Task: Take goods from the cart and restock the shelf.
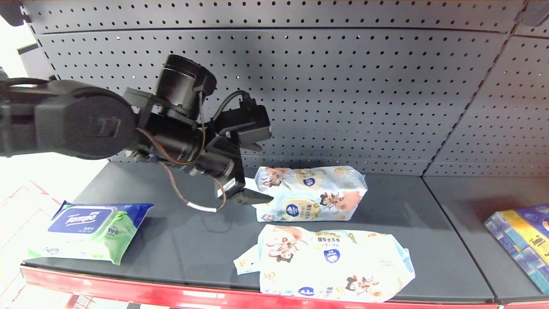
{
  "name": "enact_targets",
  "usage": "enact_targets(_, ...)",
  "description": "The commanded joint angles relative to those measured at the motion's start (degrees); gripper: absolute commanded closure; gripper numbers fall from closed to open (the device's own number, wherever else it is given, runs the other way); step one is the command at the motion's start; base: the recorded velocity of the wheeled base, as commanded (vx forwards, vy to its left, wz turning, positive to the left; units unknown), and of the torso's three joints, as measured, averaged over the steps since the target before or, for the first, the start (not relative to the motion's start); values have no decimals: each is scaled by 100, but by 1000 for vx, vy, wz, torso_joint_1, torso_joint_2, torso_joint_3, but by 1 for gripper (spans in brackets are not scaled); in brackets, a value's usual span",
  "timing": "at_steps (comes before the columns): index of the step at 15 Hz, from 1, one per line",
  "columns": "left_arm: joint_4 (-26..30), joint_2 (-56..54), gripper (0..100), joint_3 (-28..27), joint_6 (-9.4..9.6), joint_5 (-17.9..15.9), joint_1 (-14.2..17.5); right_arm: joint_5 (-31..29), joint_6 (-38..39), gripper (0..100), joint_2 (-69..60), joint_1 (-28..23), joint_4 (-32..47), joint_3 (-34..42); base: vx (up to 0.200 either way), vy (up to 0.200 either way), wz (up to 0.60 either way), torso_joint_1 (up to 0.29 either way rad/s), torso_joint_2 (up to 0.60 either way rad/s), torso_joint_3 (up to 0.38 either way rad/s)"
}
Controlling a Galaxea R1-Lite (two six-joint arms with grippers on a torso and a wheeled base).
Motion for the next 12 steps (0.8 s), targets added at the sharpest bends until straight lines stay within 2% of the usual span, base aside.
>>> enact_targets(1,12,-1380,0,1103,-905,-8,-12,-13,14,0,299,11,-9,-431,0,0,0,0,0,0)
enact_targets(3,-5,-2294,0,1991,-1828,-8,-12,-57,14,0,1239,-16,35,-1099,0,0,0,0,0,0)
enact_targets(5,-5,-3613,0,2931,-3163,45,-12,-479,5,0,2821,-95,35,-1794,0,0,0,0,0,0)
enact_targets(6,-5,-3929,0,3116,-3489,62,-12,-567,14,0,3182,-104,-9,-1811,0,0,0,0,0,0)
enact_targets(7,-5,-4729,0,3546,-4271,212,-3,-637,23,0,3964,-95,-70,-1829,0,0,0,0,0,0)
enact_targets(8,-5,-5230,0,3792,-4684,467,-3,-646,32,0,4474,-104,-264,-1838,0,0,0,0,0,0)
enact_targets(9,4,-5643,0,3994,-4886,687,-3,-672,23,0,4957,-104,-571,-1846,0,0,0,0,0,0)
enact_targets(10,4,-5924,0,4144,-4956,792,32,-690,14,0,5273,-104,-747,-1864,0,0,0,0,0,0)
enact_targets(12,12,-6249,0,4328,-4965,845,138,-681,14,0,5643,-104,-747,-1829,0,0,0,0,0,0)
